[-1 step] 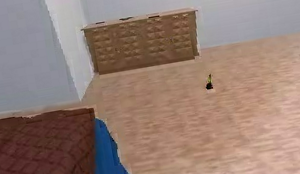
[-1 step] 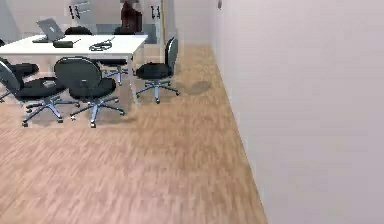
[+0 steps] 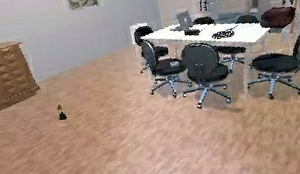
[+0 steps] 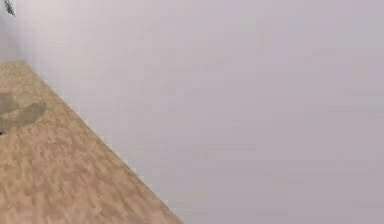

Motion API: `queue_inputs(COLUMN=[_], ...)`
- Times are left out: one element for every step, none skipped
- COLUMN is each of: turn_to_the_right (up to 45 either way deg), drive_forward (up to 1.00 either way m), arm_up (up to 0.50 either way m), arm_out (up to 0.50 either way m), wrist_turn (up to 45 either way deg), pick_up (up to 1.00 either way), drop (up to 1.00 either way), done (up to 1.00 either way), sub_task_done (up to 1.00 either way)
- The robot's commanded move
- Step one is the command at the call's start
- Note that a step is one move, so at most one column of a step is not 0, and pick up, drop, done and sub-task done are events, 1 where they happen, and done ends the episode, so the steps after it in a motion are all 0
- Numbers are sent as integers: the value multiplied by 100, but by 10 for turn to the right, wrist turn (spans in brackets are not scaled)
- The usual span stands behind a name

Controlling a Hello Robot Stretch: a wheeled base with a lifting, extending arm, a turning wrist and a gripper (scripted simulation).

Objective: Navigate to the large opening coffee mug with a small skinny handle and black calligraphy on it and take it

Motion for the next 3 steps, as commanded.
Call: queue_inputs(turn_to_the_right=[420, 0, -390], drive_forward=[0, 15, 0], arm_up=[0, 0, 0], arm_out=[0, 0, 0], wrist_turn=[0, 0, 0], pick_up=[0, 0, 0], drop=[0, 0, 0], done=[0, 0, 0], sub_task_done=[0, 0, 0])
